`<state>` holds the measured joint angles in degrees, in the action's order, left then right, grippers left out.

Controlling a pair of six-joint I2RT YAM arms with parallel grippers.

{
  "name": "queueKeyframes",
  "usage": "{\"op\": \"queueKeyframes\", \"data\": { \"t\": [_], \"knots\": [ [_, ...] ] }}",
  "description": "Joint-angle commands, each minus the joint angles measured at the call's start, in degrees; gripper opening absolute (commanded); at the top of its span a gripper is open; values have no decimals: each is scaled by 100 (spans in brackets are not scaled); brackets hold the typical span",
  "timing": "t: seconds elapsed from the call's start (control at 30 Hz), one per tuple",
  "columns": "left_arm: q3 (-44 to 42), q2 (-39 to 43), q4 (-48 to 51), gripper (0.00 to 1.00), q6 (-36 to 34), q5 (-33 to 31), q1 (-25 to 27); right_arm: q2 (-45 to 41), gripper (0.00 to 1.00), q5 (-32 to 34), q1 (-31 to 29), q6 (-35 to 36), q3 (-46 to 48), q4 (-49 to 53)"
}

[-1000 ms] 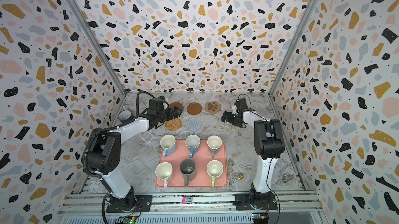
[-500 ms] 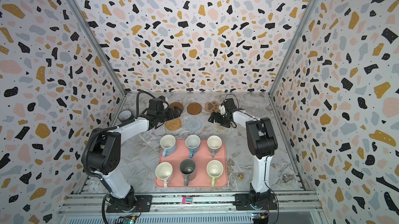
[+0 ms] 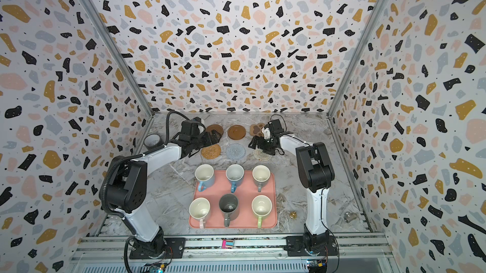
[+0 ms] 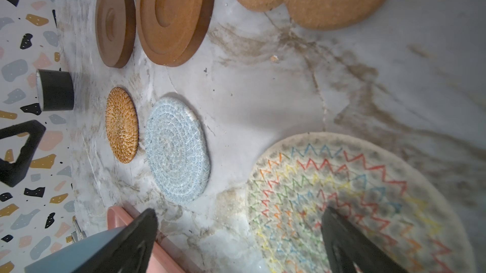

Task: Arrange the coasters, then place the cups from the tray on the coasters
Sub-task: 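Slide the zigzag woven coaster with the right gripper beside the knit coaster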

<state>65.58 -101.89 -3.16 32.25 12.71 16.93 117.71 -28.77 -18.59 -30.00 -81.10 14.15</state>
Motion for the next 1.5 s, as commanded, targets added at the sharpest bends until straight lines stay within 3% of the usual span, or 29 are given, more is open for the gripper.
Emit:
{"op": "queueKeyframes", "data": {
  "t": [0.0,1.03,1.47],
  "knots": [
    [-88,221,-152,100,1,-58,-30,147,99,-101,-58,-138,-116,78],
    [-120,302,-150,100,-7,-108,-38,235,99,-243,-136,-226,-238,-19],
    [-87,301,-150,100,0,-94,-32,152,99,-243,-131,-95,-783,352]
  ]
}}
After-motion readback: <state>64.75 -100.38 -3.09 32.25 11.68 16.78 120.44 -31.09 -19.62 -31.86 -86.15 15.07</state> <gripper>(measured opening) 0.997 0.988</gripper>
